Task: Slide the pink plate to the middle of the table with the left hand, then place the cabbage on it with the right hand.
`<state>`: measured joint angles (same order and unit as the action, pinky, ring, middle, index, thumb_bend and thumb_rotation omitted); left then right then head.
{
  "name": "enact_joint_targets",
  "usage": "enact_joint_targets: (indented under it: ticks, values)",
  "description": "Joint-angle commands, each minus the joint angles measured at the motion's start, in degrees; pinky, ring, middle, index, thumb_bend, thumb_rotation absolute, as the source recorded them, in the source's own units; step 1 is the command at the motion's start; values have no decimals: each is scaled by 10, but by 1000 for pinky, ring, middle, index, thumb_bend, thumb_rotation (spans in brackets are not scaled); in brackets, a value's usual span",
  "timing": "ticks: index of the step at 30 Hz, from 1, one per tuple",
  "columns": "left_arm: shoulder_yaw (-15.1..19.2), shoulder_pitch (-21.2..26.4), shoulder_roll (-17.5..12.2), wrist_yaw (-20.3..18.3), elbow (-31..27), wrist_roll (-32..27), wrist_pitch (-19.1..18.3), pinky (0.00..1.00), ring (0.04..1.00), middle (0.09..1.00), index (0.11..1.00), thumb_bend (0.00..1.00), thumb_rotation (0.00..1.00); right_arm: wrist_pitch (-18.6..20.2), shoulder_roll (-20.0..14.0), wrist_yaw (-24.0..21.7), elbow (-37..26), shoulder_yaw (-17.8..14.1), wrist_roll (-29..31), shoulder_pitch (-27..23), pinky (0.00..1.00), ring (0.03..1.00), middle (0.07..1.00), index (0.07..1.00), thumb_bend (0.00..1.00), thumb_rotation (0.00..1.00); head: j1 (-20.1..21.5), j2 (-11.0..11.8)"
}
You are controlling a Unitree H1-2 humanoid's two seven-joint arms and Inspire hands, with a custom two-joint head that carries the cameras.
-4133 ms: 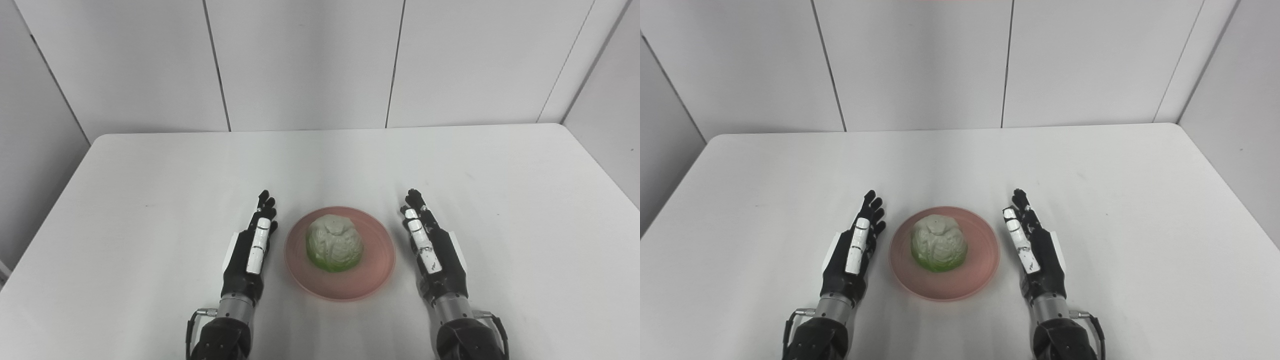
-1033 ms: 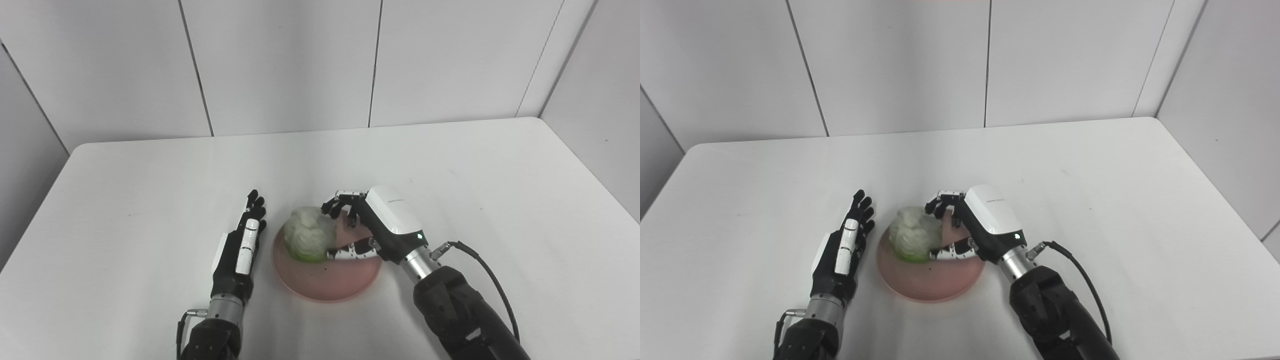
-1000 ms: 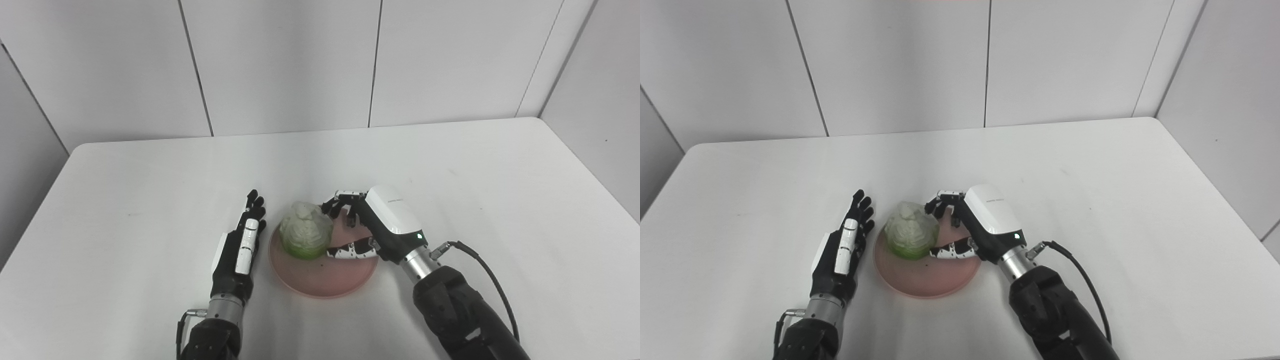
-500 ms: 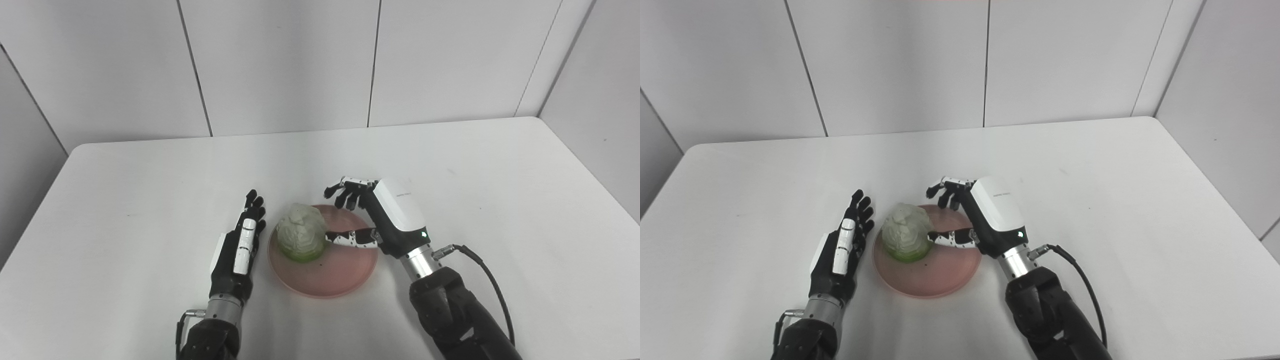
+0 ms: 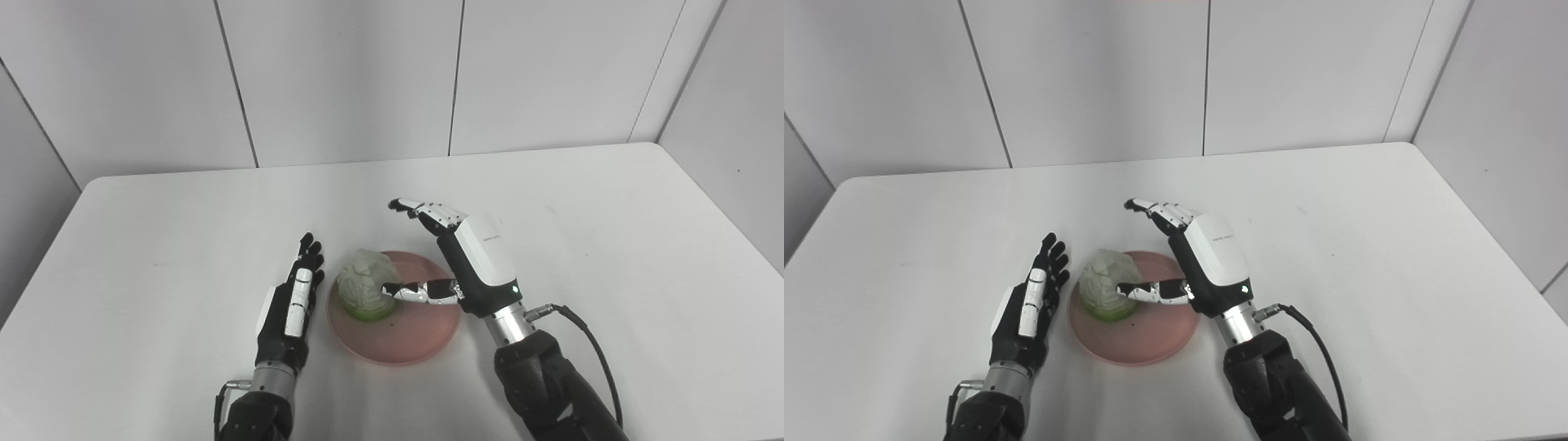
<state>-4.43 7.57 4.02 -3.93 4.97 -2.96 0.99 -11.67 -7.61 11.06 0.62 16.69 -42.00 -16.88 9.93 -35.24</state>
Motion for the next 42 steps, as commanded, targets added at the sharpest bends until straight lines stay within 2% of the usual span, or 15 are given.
enact_joint_targets:
  ticks: [1,5,11,15,19,23,26,32,34,38,42]
  values:
    - [1,3,-3,-3,-2,-1,9,1000,1000,1000,1000,642,1000,12,4,-18,-25,-7,16,-8,698,830,904,923,740,453,0,1]
    - [0,2,-3,-4,-3,0,10,1000,1000,1000,1000,633,1000,32,0,-70,-31,1,27,-4,749,857,940,959,820,477,-1,0]
    - [-3,1,-5,-4,0,3,19,1000,1000,1000,1000,612,1000,41,0,-108,-26,14,14,0,763,879,967,987,893,483,1,2]
    - [-4,0,-7,-5,-1,6,16,1000,1000,1000,1000,609,1000,43,2,-130,-23,17,24,4,788,906,984,999,911,478,2,4]
    - [-6,0,-10,-8,1,3,19,1000,1000,1000,1000,611,1000,46,3,-143,-19,19,22,5,861,929,988,1000,914,451,3,8]
    - [-7,-5,-12,-8,0,3,20,1000,1000,1000,1000,605,1000,54,2,-154,-14,21,17,9,867,927,982,1000,924,428,3,26]
    - [-11,-11,-15,-9,-1,8,23,1000,1000,1000,1000,565,1000,48,1,-151,-8,22,20,12,848,901,963,1000,922,396,5,38]
    - [-7,-15,-16,-15,8,2,38,1000,1000,1000,1000,618,1000,39,10,-132,-7,8,43,18,787,861,941,979,866,357,21,46]
    - [-5,-18,-18,-18,5,-1,38,1000,1000,1000,1000,616,1000,40,20,-112,-11,-2,49,22,732,856,945,977,816,403,29,52]
    - [1,-24,-24,-21,1,-4,37,1000,1000,1000,1000,655,1000,36,22,-86,-18,-10,29,22,747,867,955,977,769,415,61,64]
    - [8,-25,-33,-34,8,-24,40,1000,1000,1000,1000,668,998,30,32,-63,-18,-24,51,17,755,893,977,988,763,479,88,68]
